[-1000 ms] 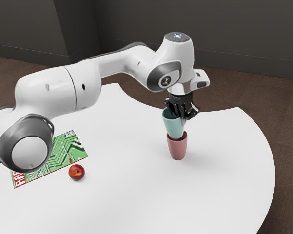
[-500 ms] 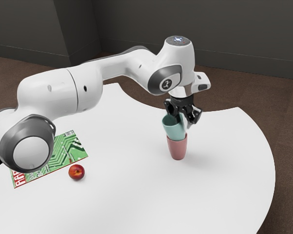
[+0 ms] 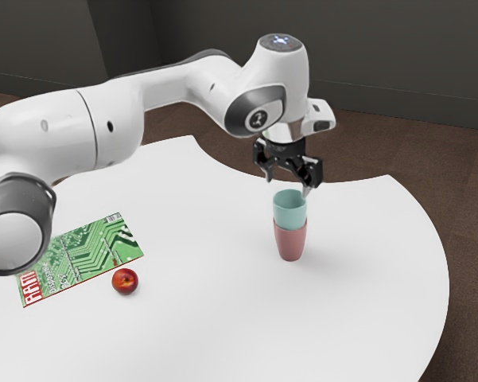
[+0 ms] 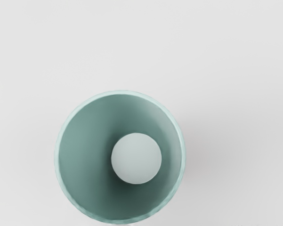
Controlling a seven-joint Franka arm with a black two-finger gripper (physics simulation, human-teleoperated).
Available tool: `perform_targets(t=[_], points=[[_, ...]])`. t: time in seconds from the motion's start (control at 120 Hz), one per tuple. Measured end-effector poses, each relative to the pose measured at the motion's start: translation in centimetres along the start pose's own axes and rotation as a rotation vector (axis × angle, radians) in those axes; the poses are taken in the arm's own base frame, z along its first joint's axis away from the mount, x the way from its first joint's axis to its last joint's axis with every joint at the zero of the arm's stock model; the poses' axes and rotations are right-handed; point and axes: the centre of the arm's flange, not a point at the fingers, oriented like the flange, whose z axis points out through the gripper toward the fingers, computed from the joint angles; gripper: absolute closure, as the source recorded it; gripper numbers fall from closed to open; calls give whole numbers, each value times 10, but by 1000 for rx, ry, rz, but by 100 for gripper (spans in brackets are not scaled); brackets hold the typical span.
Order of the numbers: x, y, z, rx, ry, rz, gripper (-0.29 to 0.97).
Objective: Place the left cup onto the right cup
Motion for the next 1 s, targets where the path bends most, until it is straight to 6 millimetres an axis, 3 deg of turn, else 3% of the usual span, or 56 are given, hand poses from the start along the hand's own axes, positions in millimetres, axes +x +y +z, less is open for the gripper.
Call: perform_targets(t=[0.3, 0.425, 0.667, 1.0], points=[[-38, -34, -44, 61, -5, -21, 1], [-49, -60, -61, 77, -13, -31, 0], [-80, -124, -70, 86, -63, -70, 0], [-117, -138, -109, 74, -44, -29, 0]])
